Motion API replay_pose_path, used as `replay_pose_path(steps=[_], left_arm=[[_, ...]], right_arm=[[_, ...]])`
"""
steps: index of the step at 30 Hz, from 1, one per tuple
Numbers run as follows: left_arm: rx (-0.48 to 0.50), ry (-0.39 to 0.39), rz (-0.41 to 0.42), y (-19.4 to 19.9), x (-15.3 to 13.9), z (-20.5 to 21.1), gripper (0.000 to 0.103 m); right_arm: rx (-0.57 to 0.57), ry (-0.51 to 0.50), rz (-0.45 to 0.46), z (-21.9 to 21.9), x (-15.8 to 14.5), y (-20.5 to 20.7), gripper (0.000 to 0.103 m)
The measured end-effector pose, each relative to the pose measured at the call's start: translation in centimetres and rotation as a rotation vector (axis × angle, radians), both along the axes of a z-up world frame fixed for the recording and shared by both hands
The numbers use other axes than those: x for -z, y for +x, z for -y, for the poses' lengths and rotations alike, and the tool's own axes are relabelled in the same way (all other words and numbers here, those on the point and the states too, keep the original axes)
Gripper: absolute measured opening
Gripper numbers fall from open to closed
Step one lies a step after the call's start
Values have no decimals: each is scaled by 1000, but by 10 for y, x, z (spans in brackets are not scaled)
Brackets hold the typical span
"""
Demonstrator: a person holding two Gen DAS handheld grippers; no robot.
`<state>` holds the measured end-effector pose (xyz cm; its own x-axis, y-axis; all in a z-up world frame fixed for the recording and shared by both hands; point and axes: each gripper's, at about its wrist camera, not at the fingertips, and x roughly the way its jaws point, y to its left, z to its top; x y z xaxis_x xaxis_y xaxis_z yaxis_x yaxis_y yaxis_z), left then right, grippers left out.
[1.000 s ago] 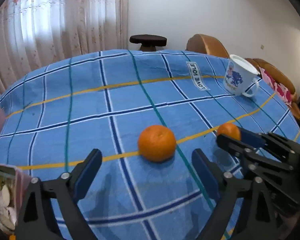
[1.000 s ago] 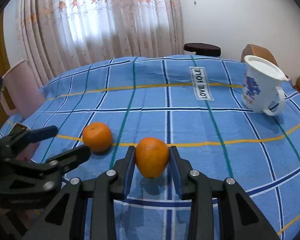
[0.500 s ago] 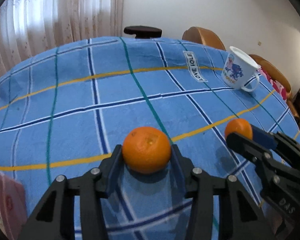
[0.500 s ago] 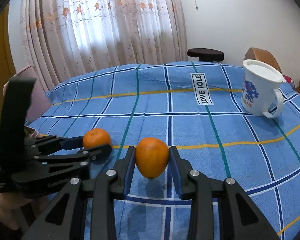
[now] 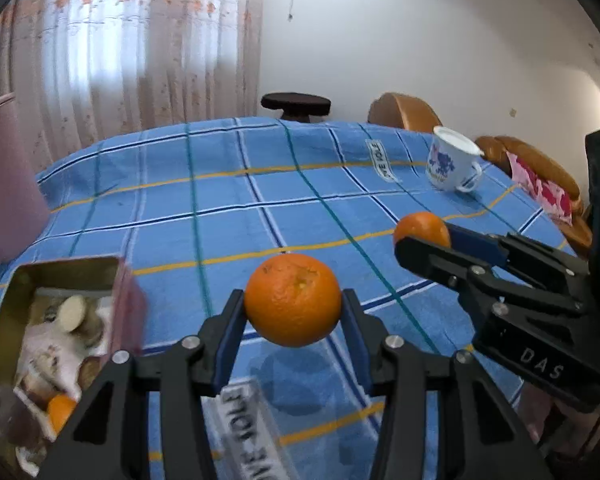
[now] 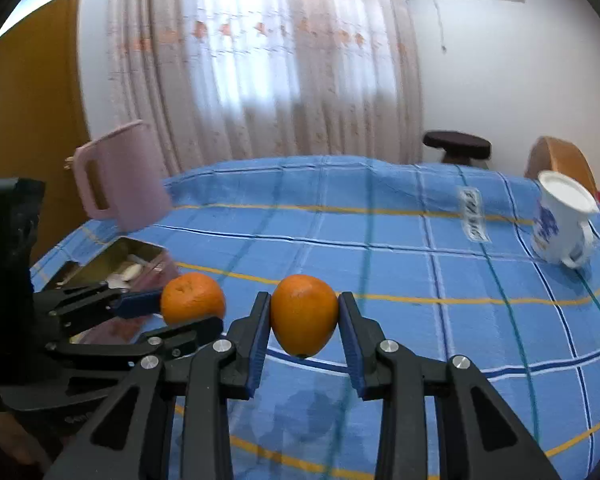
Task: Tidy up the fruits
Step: 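Carry the orange with the left tool while the right tool carries its orange over the tin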
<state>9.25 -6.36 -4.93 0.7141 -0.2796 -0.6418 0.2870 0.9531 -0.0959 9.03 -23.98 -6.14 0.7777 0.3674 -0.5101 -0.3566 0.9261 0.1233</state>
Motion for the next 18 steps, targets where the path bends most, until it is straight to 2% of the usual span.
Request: replay_pose_path(steps=[7, 18], left_arm=[[-84, 10, 72, -30, -14, -42, 49], [-205, 2, 104, -49, -18, -103, 49]], right_arm=[[-92, 6, 57, -41, -21, -19, 36], [-228, -14, 86, -104, -34, -26, 36]])
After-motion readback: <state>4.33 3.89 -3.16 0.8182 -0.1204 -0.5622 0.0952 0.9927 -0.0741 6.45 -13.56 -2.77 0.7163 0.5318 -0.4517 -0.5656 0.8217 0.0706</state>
